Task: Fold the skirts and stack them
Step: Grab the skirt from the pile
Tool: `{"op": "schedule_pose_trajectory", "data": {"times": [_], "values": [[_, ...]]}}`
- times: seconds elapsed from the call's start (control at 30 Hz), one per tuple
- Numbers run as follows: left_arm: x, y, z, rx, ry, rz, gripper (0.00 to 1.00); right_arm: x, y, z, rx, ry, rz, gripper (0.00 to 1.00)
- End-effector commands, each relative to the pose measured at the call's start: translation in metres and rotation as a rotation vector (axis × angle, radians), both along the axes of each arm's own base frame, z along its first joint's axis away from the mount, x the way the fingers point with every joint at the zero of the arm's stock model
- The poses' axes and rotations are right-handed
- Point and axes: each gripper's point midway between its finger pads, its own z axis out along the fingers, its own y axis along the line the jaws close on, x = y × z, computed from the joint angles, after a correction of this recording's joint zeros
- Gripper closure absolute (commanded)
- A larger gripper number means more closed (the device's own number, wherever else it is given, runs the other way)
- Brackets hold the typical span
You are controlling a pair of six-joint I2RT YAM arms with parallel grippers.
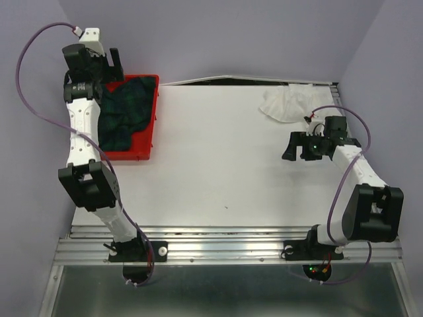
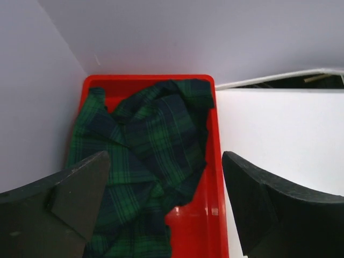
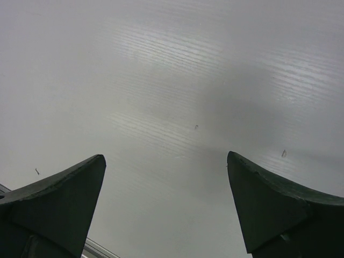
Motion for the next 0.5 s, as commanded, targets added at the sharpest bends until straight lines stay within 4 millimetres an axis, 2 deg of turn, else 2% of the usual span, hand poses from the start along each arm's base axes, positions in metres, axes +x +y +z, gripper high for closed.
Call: {"op": "schedule_pose_trajectory", "data": {"times": [0.0,0.03,0.07,0.17,0.23,0.37,0.47], "values": [[0.027,0.029,0.002,-0.043,0.008,0.071,0.04,0.012,0.001,0.005,0.012,-0.043,0.002,0.00],[0.037,0.037,-0.018,-0.045,0.048,0.098,0.04,0.013,0.001,0.006,0.012,-0.045,0.001,0.00],[0.041,0.044,-0.019,-0.041,0.047,0.112,0.04,0.014,0.001,0.007,0.017,-0.046,0.002,0.00],[0.056,0.054,-0.054,-0.061,0.105,0.132,0.03,0.015,0.002,0.007,0.024,-0.039,0.004,0.00],[0.065,0.053,-0.080,-0.064,0.148,0.103,0.02,0.016,0.003,0.006,0.027,-0.037,0.008,0.00],[0.075,0.042,-0.113,-0.024,0.188,-0.010,0.02,0.015,0.002,-0.004,0.024,-0.019,0.008,0.00],[0.079,0.039,-0.135,0.023,0.219,-0.041,0.11,0.014,0.002,-0.010,0.020,-0.004,0.013,0.00]]}}
